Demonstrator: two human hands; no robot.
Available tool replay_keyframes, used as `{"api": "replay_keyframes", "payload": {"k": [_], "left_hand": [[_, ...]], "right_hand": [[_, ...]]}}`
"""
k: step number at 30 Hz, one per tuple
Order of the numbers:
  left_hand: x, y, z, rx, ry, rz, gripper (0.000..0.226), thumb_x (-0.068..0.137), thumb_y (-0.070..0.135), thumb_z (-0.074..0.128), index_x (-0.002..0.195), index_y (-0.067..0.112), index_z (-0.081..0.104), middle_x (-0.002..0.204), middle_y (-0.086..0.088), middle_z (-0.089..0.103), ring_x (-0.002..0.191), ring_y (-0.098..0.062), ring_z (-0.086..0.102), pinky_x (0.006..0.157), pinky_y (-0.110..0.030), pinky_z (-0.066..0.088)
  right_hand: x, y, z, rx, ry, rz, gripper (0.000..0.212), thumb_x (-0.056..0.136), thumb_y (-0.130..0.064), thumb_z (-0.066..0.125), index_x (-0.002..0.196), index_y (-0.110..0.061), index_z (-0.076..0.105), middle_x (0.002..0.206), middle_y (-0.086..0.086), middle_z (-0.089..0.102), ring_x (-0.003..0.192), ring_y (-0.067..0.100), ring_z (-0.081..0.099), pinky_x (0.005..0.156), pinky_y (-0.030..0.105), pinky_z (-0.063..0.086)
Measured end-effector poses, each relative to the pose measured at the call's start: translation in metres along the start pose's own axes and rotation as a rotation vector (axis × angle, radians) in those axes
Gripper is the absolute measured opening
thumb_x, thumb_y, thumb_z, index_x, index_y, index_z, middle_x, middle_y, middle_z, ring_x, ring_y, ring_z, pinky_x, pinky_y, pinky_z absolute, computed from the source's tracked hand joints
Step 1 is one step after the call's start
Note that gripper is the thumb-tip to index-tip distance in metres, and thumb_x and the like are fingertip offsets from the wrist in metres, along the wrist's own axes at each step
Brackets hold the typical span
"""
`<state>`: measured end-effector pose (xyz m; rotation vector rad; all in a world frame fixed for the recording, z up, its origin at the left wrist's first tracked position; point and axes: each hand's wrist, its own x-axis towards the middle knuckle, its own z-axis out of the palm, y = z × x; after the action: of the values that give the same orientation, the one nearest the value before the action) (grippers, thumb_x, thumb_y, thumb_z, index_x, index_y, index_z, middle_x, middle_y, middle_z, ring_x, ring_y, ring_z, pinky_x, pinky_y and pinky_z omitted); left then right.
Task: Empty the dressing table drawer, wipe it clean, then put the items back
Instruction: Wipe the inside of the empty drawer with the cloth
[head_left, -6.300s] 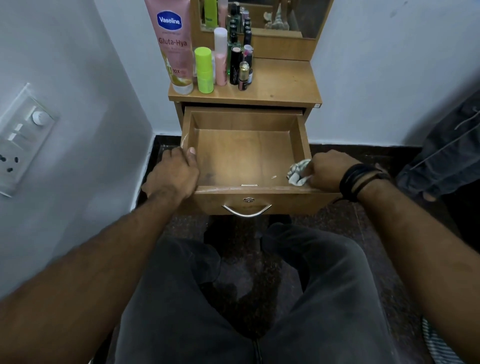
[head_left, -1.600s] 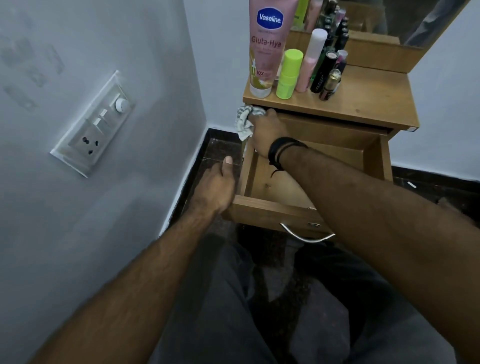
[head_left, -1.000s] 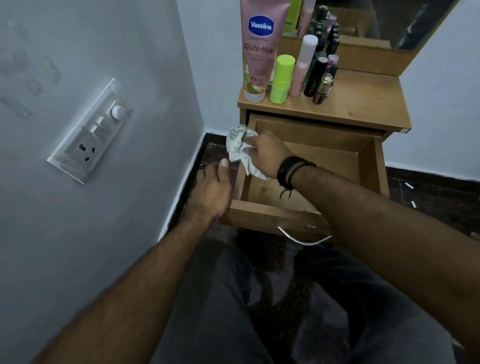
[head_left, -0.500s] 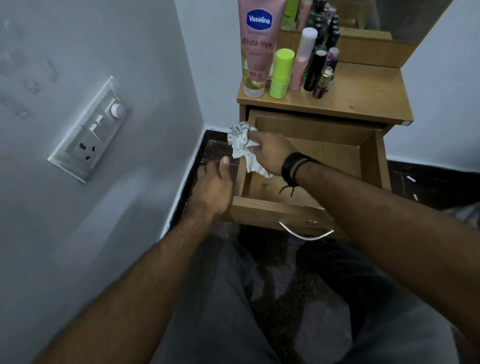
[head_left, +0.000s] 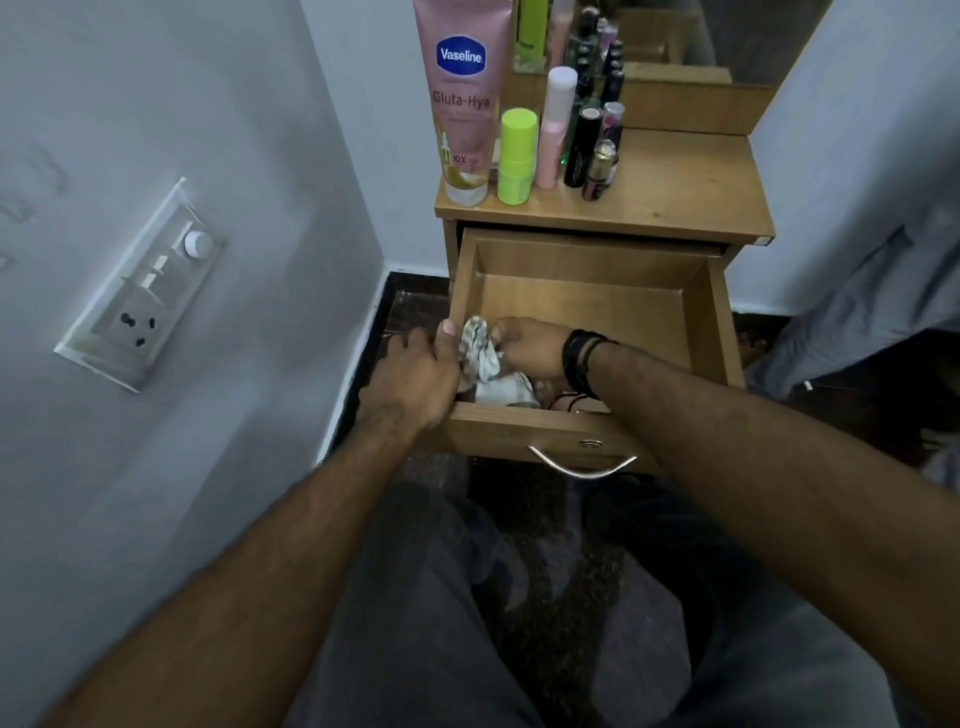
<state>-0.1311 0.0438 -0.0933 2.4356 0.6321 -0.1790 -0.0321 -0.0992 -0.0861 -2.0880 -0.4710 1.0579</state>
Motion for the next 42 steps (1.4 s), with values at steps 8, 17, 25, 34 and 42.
{"api": "replay_keyframes", "payload": {"k": [8, 17, 25, 34, 42], "left_hand": [[-0.001, -0.002, 0.003, 0.027, 0.016, -0.014, 0.073, 0.098, 0.068, 0.008, 0.142, 0.025, 0.047, 0.141, -0.007, 0.049, 0.126, -0.030, 0.050, 0.104, -0.060, 0.041], [-0.001, -0.002, 0.004, 0.012, 0.034, 0.009, 0.072, 0.099, 0.066, 0.009, 0.138, 0.022, 0.049, 0.137, -0.010, 0.051, 0.122, -0.033, 0.052, 0.102, -0.060, 0.042], [-0.002, 0.000, 0.002, 0.044, 0.055, -0.006, 0.073, 0.099, 0.064, 0.009, 0.140, 0.019, 0.049, 0.138, -0.014, 0.051, 0.124, -0.035, 0.052, 0.104, -0.059, 0.041], [-0.002, 0.000, 0.002, 0.057, 0.048, -0.006, 0.073, 0.100, 0.065, 0.008, 0.142, 0.019, 0.047, 0.140, -0.014, 0.050, 0.126, -0.035, 0.051, 0.104, -0.060, 0.040], [-0.002, 0.000, 0.002, 0.064, 0.039, -0.025, 0.074, 0.099, 0.065, 0.007, 0.143, 0.020, 0.046, 0.143, -0.013, 0.049, 0.128, -0.036, 0.049, 0.106, -0.062, 0.038]], "right_hand": [[0.064, -0.015, -0.025, 0.086, 0.652, 0.120, 0.014, 0.095, -0.016, 0.063, 0.082, -0.013, 0.060, 0.102, 0.012, 0.063, 0.104, 0.029, 0.063, 0.093, 0.034, 0.052], [0.023, 0.003, -0.017, 0.021, 0.103, 0.011, 0.015, 0.089, -0.002, 0.064, 0.099, -0.012, 0.069, 0.094, 0.001, 0.069, 0.082, 0.017, 0.063, 0.058, 0.016, 0.051], [-0.016, 0.007, -0.013, -0.210, -0.185, -0.011, 0.039, 0.088, 0.008, 0.055, 0.111, -0.023, 0.060, 0.103, -0.004, 0.068, 0.085, 0.015, 0.063, 0.059, 0.024, 0.051], [-0.040, -0.016, -0.030, -0.709, -0.267, 0.040, 0.038, 0.089, -0.005, 0.059, 0.123, -0.018, 0.067, 0.117, 0.001, 0.067, 0.101, 0.018, 0.059, 0.089, 0.037, 0.050], [-0.057, -0.005, -0.028, -0.427, -0.229, 0.027, 0.037, 0.087, -0.004, 0.064, 0.110, -0.032, 0.072, 0.101, -0.013, 0.070, 0.091, 0.005, 0.060, 0.076, 0.026, 0.046]]}}
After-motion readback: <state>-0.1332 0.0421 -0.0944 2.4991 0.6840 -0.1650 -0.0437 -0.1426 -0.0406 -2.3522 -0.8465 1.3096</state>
